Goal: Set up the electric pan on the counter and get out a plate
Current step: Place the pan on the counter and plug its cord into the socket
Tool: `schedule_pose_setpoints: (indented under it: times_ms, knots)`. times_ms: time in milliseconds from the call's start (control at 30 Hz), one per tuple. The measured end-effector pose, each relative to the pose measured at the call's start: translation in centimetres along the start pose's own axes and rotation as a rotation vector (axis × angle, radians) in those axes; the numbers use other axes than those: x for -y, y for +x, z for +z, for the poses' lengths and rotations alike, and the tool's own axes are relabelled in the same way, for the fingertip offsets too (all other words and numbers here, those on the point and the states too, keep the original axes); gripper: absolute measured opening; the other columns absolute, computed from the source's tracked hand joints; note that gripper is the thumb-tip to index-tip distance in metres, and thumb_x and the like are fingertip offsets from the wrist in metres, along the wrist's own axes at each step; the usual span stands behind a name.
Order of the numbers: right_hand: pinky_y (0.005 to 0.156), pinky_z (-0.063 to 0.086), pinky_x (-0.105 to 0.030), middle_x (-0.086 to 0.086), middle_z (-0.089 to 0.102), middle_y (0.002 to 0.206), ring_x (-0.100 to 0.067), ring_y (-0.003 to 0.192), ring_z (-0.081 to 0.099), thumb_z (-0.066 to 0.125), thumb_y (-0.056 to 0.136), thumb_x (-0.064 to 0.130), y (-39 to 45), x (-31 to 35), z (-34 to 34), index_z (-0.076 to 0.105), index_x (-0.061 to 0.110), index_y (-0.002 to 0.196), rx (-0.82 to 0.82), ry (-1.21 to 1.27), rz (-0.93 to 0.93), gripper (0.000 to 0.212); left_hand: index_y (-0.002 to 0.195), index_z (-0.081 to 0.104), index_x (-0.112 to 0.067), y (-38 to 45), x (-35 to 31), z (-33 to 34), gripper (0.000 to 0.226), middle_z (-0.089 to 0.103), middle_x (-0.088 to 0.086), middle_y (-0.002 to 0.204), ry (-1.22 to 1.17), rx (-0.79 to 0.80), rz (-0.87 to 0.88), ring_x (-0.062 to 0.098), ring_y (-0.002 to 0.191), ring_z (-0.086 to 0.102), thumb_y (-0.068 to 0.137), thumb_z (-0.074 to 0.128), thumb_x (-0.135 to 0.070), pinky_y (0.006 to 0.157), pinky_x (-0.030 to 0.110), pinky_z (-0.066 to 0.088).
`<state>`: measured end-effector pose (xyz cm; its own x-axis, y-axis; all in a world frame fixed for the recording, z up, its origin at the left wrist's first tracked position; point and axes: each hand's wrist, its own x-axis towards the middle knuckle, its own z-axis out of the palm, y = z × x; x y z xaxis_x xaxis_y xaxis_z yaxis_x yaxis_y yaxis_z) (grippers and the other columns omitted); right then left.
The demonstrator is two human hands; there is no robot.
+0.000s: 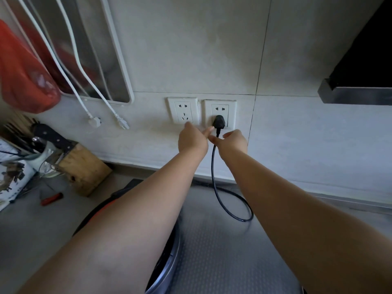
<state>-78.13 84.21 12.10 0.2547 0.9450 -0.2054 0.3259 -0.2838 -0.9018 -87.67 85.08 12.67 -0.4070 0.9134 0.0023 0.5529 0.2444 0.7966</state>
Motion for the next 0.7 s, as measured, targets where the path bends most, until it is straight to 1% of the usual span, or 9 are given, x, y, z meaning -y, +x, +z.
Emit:
schedule_pose_setpoints:
  times_ms: [67,133,200,300,367,400,467,567,700]
  knots:
    - [0.047,0.036,-0.026,-0.002,0.053,0.092,-0.017,0.062,0.053,0.073,0.080,0.043,-0.8,-0.4,-0.3,0.045,0.011,0.120,0.002,-0.024,-0.003,0.058,0.120,0.050,-0.006,-0.8,0.7,-0.5,0.053,0.062,0.008,0.117,0.096,-0.003,0.050,0.028,0.105,0.060,0.089,0.060,-0.049,0.072,0.032,0.040]
    - [0.051,0.039,-0.027,-0.005,0.056,0.102,-0.017,0.066,0.055,0.074,0.079,0.045,-1.7,-0.8,-0.5,0.041,0.010,0.130,-0.017,-0.078,-0.026,0.070,0.121,0.048,-0.008,-1.5,1.3,-0.8,0.052,0.061,0.006,0.121,0.174,-0.009,0.107,0.028,0.106,0.059,0.091,0.056,-0.050,0.073,0.033,0.041]
    - [0.060,0.043,-0.031,-0.008,0.056,0.120,-0.022,0.079,0.057,0.075,0.077,0.046,-2.3,-1.1,-0.7,0.036,0.011,0.135,-0.043,-0.148,-0.045,0.078,0.123,0.047,-0.012,-2.2,2.0,-0.9,0.052,0.062,0.006,0.121,0.307,-0.036,0.158,0.030,0.108,0.058,0.093,0.049,-0.054,0.079,0.037,0.045]
    - [0.070,0.047,-0.035,-0.009,0.047,0.134,-0.027,0.101,0.058,0.075,0.075,0.050,-3.2,-1.8,-1.0,0.031,0.013,0.140,-0.065,-0.272,-0.041,0.087,0.129,0.043,-0.014,-3.7,3.3,-1.2,0.054,0.060,0.011,0.123,0.616,-0.059,0.240,0.034,0.115,0.050,0.097,0.035,-0.056,0.089,0.041,0.041]
    - [0.086,0.051,-0.042,-0.009,0.038,0.144,-0.032,0.122,0.050,0.075,0.070,0.059,-3.7,-2.3,-1.3,0.021,0.018,0.147,-0.061,-0.387,-0.041,0.102,0.144,0.031,-0.016,-4.7,4.2,-1.4,0.062,0.042,0.018,0.145,0.769,0.003,0.245,0.040,0.135,0.032,0.098,0.027,-0.058,0.107,0.049,0.030]
    - [0.096,0.047,-0.047,-0.009,0.031,0.150,-0.033,0.132,0.041,0.073,0.067,0.064,-4.0,-2.5,-1.4,0.013,0.022,0.151,-0.053,-0.451,-0.042,0.111,0.151,0.020,-0.019,-5.2,4.7,-1.6,0.068,0.025,0.020,0.155,0.829,0.045,0.233,0.043,0.143,0.017,0.097,0.022,-0.061,0.113,0.055,0.018]
    - [0.109,0.032,-0.056,-0.007,0.012,0.160,-0.033,0.145,0.020,0.070,0.066,0.070,-5.2,-2.9,-1.5,-0.002,0.028,0.154,-0.033,-0.546,-0.040,0.120,0.155,0.000,-0.026,-6.1,5.8,-2.2,0.073,-0.003,0.018,0.161,0.897,0.103,0.222,0.043,0.146,-0.006,0.095,0.013,-0.065,0.115,0.061,0.002]
    - [0.113,0.018,-0.062,-0.005,-0.006,0.162,-0.032,0.149,0.001,0.066,0.069,0.070,-7.6,-3.5,-1.5,-0.011,0.032,0.153,-0.018,-0.629,-0.054,0.120,0.153,-0.013,-0.032,-7.4,7.2,-3.5,0.074,-0.020,0.014,0.160,0.936,0.124,0.259,0.039,0.145,-0.019,0.091,0.006,-0.069,0.112,0.066,-0.004]
    - [0.113,0.010,-0.067,-0.005,-0.021,0.161,-0.034,0.149,-0.012,0.062,0.072,0.072,-11.3,-4.4,-1.0,-0.019,0.039,0.150,0.024,-0.753,-0.072,0.117,0.149,-0.021,-0.036,-10.1,8.7,-5.8,0.078,-0.031,0.009,0.156,0.934,0.147,0.260,0.035,0.143,-0.029,0.086,0.000,-0.075,0.107,0.071,-0.007]
